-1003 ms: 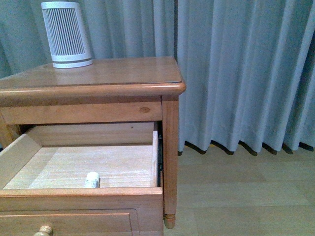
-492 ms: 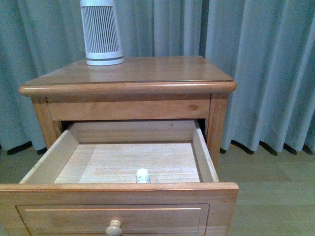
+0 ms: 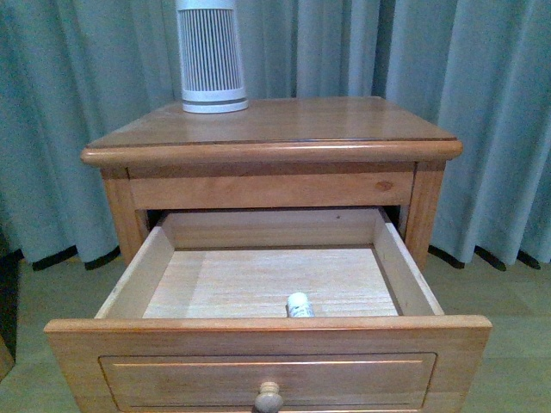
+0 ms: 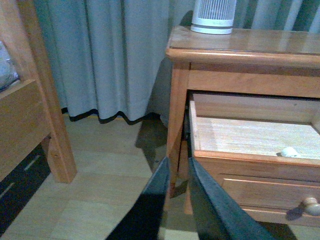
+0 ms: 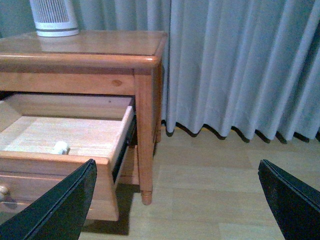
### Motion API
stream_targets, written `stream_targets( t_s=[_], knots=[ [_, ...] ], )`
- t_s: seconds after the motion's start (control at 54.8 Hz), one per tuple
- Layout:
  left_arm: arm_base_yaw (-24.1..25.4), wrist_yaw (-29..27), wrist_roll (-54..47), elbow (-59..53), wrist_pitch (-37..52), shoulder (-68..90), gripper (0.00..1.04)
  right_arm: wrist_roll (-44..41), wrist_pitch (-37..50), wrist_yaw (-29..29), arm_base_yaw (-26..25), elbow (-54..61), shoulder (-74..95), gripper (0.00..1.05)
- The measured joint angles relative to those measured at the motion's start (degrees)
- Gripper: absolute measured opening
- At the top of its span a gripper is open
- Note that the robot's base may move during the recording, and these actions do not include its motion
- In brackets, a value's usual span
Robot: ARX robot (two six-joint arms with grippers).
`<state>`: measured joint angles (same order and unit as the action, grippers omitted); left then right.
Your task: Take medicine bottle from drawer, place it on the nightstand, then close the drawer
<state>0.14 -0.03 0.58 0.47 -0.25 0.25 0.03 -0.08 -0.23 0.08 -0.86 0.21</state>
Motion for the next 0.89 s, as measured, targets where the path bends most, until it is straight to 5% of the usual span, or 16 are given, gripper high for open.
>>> stream_targets(
  t_s=[0.146, 0.365, 0.547, 0.894],
  knots=[
    [0.0, 0.13, 0.0, 0.0, 0.0, 0.02, 0.64, 10.05, -12.37, -17.0, -2.95, -7.58, 11.69, 0.98],
    [-0.04, 0.02, -0.07, 0.0, 0.0, 0.02, 1.0, 12.26, -6.54, -17.88, 3.52, -30.88, 35.17, 0.98],
    [-0.04, 0.02, -0.11, 0.0, 0.0, 0.02, 0.98, 7.43, -5.25, -13.31, 9.01, -53.07, 61.35, 0.98],
    [-0.04, 0.02, -0.09, 0.0, 0.0, 0.0, 0.98, 5.6, -22.47, -2.69, 18.93, -81.29, 104.85, 0.98]
  ],
)
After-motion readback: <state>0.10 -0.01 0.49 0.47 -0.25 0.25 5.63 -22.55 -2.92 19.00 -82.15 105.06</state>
